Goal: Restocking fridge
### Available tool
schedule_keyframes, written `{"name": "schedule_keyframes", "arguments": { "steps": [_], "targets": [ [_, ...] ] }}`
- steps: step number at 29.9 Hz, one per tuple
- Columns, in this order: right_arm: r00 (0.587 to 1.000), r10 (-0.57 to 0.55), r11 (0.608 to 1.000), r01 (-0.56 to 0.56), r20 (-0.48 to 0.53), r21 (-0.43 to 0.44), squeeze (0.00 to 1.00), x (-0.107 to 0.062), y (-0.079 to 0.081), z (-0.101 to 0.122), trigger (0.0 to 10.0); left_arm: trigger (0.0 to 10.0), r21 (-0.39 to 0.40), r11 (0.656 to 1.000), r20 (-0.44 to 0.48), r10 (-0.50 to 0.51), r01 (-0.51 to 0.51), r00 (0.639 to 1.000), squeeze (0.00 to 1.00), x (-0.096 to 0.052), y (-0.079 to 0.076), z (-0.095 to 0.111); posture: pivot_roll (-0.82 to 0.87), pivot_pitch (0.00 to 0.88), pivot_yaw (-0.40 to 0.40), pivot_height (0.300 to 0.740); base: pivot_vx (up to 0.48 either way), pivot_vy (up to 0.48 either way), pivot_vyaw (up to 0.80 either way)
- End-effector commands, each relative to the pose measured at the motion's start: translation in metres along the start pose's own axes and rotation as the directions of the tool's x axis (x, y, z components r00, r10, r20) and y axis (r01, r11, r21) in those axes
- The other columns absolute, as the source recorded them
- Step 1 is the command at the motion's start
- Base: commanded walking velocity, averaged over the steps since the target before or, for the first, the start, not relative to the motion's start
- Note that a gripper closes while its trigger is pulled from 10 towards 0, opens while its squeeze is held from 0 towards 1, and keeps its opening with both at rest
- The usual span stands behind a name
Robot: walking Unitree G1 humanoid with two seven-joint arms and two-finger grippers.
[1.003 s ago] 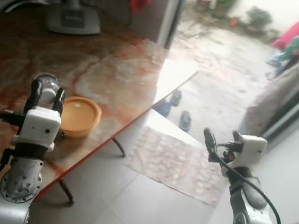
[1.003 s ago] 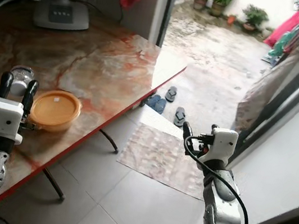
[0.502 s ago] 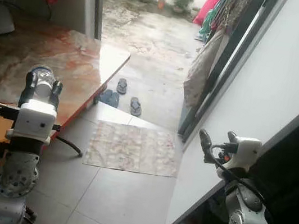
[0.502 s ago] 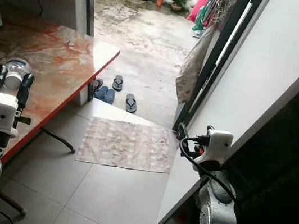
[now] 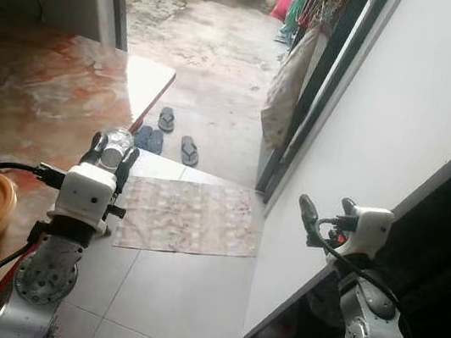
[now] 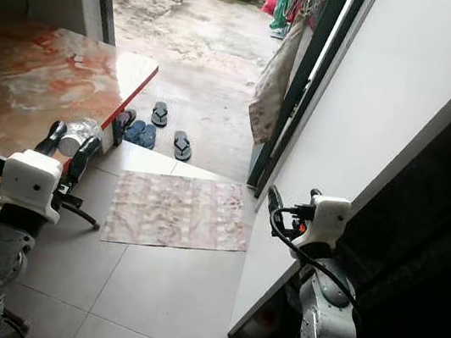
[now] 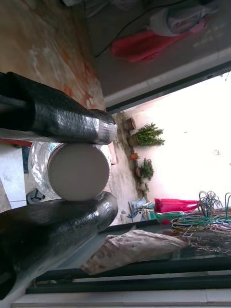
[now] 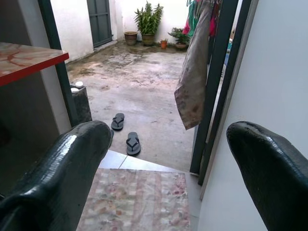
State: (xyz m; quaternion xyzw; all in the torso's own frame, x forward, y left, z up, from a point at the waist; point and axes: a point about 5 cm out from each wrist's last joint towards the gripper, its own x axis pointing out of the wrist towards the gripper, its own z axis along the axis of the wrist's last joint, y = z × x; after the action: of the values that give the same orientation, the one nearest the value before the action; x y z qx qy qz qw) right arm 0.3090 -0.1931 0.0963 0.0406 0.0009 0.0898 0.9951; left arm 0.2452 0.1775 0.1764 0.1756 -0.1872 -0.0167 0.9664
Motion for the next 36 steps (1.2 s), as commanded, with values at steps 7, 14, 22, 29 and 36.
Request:
{"name": "schedule_keyframes", "arguments": {
  "steps": [7, 14, 22, 29, 36],
  "targets": [
    [1.0, -0.001, 1.0, 0.001, 0.015, -0.01, 0.0, 0.001, 0.001, 0.003, 10.0, 10.0, -0.231, 0.972, -0.163, -0.083, 0.044, 0.983, 0.0, -0.011, -0.016, -0.028, 0.1, 0.049, -0.086, 0.74, 0.0, 0.0, 0.0],
    [1.0, -0.006, 1.0, 0.006, 0.017, -0.012, 0.0, 0.001, -0.001, 0.004, 10.0, 10.0, -0.273, 0.952, -0.151, -0.187, 0.14, 0.971, 0.0, -0.012, -0.03, -0.024, 0.1, 0.05, -0.083, 0.74, 0.0, 0.0, 0.0],
    [1.0, -0.006, 1.0, 0.006, 0.015, -0.013, 0.0, 0.002, -0.001, 0.004, 10.0, 10.0, -0.302, 0.927, -0.233, -0.3, 0.225, 0.925, 0.0, -0.021, -0.044, -0.034, 0.1, 0.052, -0.082, 0.74, 0.0, 0.0, 0.0],
    [1.0, -0.008, 1.0, 0.008, 0.008, -0.016, 0.0, 0.001, -0.002, 0.003, 10.0, 10.0, -0.297, 0.938, -0.225, -0.252, 0.18, 0.941, 0.0, -0.018, -0.043, -0.031, 0.1, 0.052, -0.083, 0.74, 0.0, 0.0, 0.0],
    [1.0, -0.011, 1.0, 0.011, 0.008, -0.015, 0.0, 0.001, -0.002, 0.002, 10.0, 10.0, -0.294, 0.936, -0.223, -0.263, 0.192, 0.939, 0.0, -0.017, -0.043, -0.03, 0.1, 0.056, -0.084, 0.74, 0.0, 0.0, 0.0]
  ]
}}
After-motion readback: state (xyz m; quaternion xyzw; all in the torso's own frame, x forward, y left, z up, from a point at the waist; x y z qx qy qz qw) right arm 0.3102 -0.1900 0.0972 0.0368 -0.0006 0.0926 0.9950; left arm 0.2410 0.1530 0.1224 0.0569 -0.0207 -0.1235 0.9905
